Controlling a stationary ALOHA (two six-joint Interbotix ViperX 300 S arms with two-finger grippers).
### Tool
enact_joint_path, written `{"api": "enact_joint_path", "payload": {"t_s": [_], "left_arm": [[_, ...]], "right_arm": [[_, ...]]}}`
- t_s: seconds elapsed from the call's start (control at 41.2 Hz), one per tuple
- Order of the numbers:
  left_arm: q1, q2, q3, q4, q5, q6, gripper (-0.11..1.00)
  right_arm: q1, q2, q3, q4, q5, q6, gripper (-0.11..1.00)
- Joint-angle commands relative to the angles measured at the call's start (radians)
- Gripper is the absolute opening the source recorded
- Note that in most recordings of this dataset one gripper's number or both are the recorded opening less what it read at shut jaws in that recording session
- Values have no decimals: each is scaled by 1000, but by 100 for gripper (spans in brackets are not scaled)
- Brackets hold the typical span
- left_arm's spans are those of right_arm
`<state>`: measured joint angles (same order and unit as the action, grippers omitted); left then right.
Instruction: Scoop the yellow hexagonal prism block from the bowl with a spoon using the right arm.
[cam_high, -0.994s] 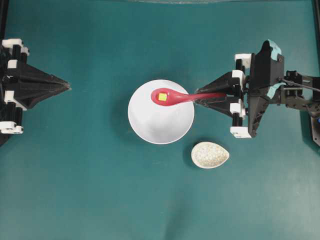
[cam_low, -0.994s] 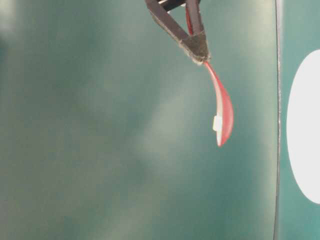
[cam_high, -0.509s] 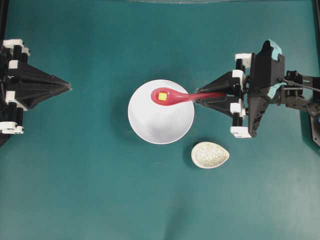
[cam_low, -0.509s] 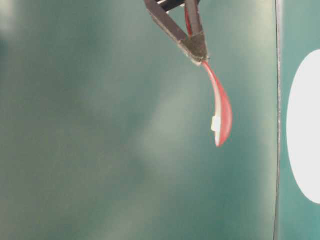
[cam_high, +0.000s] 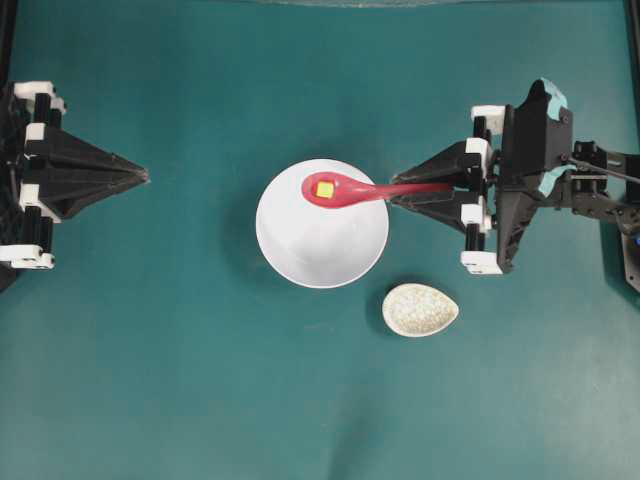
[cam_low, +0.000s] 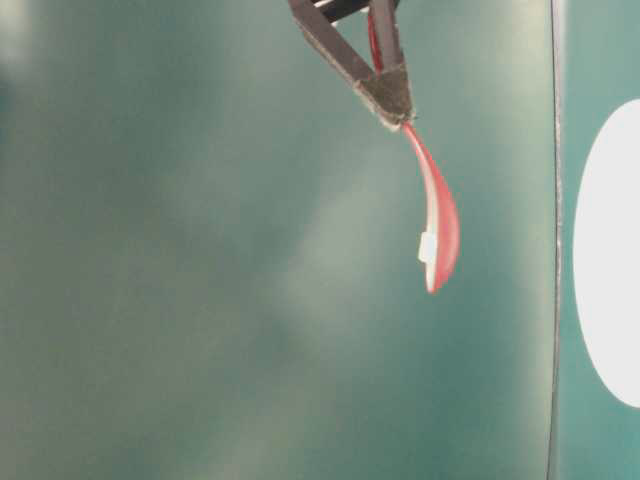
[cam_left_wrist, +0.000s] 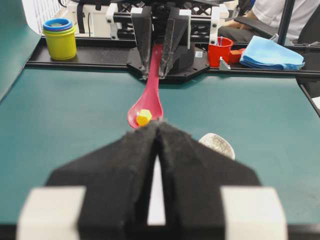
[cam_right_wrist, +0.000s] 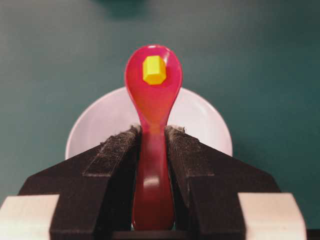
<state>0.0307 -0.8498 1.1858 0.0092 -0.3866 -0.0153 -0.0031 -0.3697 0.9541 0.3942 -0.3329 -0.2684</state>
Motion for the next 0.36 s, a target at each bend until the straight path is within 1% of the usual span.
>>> {"api": "enact_joint_path", "payload": {"t_s": [0.0, 0.339], "left_arm": [[2, 8, -29, 2, -11, -2, 3], [2, 8, -29, 3, -18, -2, 3]], "right_arm": [[3, -14, -9, 2, -11, 2, 25], [3, -14, -11, 2, -5, 2, 25]]}}
